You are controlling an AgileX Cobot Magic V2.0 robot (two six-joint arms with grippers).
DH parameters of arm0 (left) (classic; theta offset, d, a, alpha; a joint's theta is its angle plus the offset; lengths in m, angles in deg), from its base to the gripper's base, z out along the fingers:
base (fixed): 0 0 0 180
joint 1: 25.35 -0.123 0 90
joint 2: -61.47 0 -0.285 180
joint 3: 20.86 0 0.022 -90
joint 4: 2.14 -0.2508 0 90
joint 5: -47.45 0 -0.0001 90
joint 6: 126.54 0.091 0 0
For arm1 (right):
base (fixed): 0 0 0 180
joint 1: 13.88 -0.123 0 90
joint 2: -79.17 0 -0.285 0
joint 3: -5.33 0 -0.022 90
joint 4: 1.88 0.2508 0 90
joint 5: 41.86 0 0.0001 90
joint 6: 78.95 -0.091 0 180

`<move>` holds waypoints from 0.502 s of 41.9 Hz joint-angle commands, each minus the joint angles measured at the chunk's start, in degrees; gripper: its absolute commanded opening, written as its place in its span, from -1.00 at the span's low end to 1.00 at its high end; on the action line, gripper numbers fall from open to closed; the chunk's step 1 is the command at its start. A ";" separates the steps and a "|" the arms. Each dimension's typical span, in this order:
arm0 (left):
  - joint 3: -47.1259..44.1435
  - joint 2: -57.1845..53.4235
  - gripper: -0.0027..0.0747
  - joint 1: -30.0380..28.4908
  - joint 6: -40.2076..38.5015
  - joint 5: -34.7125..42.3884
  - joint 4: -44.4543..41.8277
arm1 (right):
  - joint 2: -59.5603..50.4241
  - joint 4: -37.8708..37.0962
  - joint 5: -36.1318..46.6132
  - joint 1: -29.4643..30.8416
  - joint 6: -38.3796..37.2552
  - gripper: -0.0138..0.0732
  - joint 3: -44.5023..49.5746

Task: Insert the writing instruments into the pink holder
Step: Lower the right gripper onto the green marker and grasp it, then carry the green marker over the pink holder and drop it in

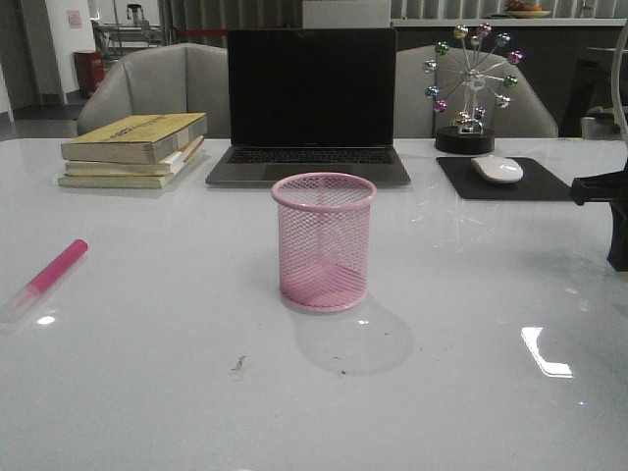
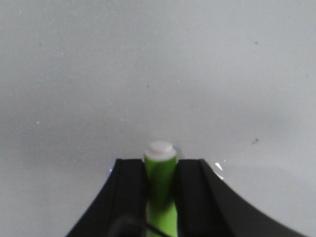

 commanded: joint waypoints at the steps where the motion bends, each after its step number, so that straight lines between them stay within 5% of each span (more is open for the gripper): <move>1: 1.59 0.28 0.57 0.41 0.10 4.42 1.01 | -4.21 -0.07 0.69 0.39 0.41 -0.44 -1.67; 10: 1.59 0.28 0.57 0.41 0.10 4.42 1.01 | -13.95 6.78 10.81 -0.62 0.41 -0.44 3.95; 21: 1.59 0.28 0.57 0.41 0.10 4.42 1.01 | -37.04 11.03 51.36 -13.98 0.47 -0.44 27.53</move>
